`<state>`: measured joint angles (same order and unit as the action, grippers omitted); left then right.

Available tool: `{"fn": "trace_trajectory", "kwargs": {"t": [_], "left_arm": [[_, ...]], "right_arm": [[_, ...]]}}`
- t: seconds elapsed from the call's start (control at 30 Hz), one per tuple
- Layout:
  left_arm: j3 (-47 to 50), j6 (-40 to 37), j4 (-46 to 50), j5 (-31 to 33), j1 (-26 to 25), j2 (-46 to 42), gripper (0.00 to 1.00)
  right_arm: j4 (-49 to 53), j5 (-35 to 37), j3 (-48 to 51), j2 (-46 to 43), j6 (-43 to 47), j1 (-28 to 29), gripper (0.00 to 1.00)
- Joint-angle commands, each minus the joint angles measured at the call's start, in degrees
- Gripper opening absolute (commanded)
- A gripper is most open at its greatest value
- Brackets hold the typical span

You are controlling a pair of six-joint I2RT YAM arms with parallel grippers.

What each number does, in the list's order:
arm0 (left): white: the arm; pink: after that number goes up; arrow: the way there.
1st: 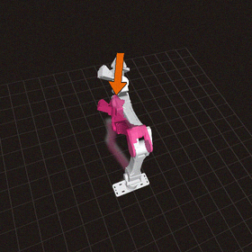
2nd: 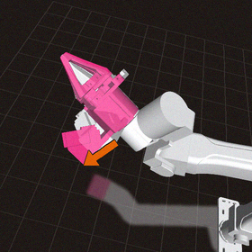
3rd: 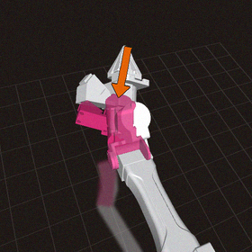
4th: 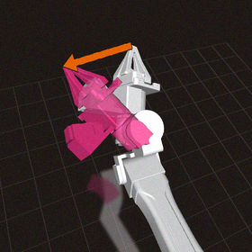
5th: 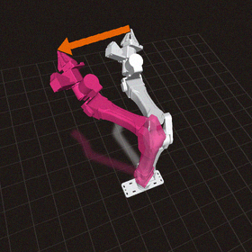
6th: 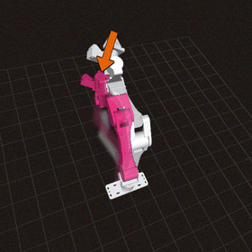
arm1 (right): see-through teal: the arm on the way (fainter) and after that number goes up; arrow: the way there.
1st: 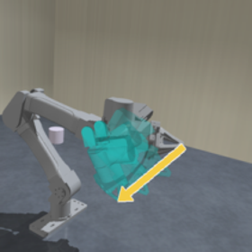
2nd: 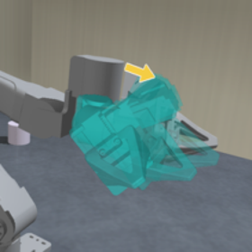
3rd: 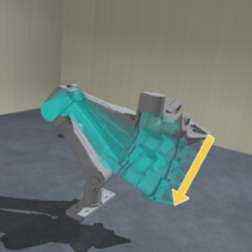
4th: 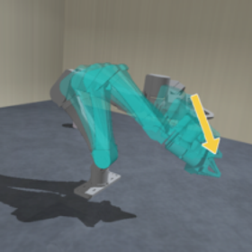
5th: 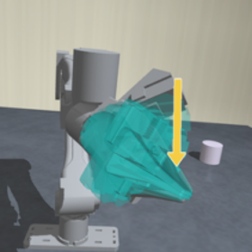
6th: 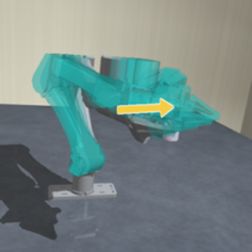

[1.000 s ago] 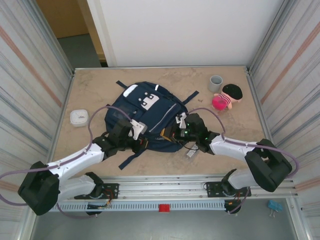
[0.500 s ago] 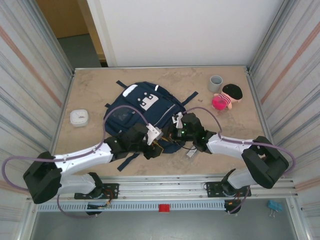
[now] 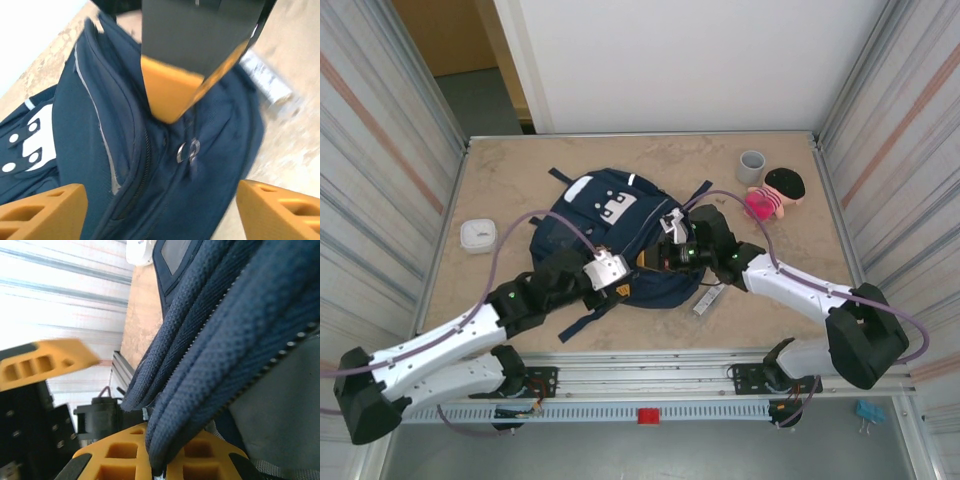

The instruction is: Pack the student bag

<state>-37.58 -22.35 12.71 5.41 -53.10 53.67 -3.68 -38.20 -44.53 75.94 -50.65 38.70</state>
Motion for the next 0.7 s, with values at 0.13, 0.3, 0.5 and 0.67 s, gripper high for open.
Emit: {"fn": "trace_trajectory", "kwargs": {"t": [0.13,0.3,0.5,0.67], "left_arm": [[3.6,-11.6,-8.2,6.1,1.8,9.4,0.72],[6.0,-8.8,-14.5,-6.9,6.4,8.6,0.35],[8.1,4.2,-18.2,-24.7,12.6,8.2,0.0],[6.5,14.3,-15.9,-33.5,14.9,13.1,0.0]], "right_arm": [[4.2,-8.2,-5.4,-1.6,5.6,-1.3,0.0],[10.1,-8.7,-7.3,-2.3,9.9,-3.4,0.0],[21.7,4.2,-8.5,-4.7,17.1,-6.1,0.24],[30.6,23.6,-7.2,-14.5,19.2,-0.8,0.45]]}}
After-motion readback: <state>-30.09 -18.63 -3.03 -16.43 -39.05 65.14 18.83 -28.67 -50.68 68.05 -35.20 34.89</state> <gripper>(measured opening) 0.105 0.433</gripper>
